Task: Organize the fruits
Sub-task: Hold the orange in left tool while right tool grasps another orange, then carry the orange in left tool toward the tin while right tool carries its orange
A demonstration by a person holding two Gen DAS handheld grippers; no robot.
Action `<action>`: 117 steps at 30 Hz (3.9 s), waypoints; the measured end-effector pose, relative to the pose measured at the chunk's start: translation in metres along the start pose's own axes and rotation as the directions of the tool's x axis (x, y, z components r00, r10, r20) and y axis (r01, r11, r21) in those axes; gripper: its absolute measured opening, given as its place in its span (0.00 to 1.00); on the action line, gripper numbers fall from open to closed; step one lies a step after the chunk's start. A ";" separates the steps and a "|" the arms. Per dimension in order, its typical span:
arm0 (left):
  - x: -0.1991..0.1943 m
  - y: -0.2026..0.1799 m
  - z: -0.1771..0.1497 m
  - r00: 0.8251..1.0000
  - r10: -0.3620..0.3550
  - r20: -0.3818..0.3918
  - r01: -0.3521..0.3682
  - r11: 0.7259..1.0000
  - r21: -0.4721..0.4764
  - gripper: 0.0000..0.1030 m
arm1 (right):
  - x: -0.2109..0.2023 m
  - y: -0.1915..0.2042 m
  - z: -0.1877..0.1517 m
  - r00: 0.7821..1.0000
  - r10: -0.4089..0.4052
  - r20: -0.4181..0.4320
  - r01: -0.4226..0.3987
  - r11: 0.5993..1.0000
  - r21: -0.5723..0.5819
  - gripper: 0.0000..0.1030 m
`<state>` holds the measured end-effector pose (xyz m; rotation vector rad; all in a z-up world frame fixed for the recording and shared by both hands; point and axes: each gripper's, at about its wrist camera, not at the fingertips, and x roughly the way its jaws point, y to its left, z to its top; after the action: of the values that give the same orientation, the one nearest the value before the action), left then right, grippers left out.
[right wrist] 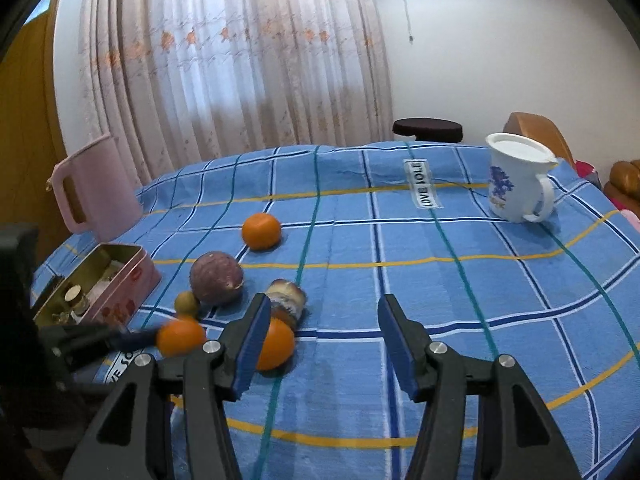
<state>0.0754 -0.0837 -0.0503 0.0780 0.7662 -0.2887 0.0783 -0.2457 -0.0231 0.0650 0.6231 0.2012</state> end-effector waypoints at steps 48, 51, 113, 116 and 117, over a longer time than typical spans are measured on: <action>-0.031 0.022 -0.004 0.980 0.082 0.184 -0.067 0.994 -0.086 0.37 | -0.003 0.037 -0.003 0.987 0.158 0.022 -0.154 0.980 -0.126 0.40; -0.033 0.021 -0.004 0.977 0.087 0.197 -0.072 0.994 -0.084 0.37 | -0.006 0.037 -0.003 0.986 0.160 0.038 -0.154 0.980 -0.127 0.40; -0.070 0.041 -0.019 0.930 0.175 0.324 -0.136 0.981 -0.140 0.37 | -0.032 0.063 -0.005 0.970 0.159 0.186 -0.116 0.967 -0.226 0.40; -0.077 0.051 -0.021 0.928 0.185 0.325 -0.139 0.978 -0.158 0.37 | -0.032 0.075 0.000 0.967 0.179 0.184 -0.131 0.961 -0.242 0.40; -0.080 0.056 -0.021 0.926 0.200 0.319 -0.154 0.974 -0.165 0.37 | -0.032 0.078 0.002 0.965 0.186 0.183 -0.139 0.960 -0.245 0.40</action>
<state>0.0226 -0.0079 -0.0125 -0.0321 0.4351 -0.0716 0.0413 -0.1755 0.0061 -0.0872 0.3854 0.4208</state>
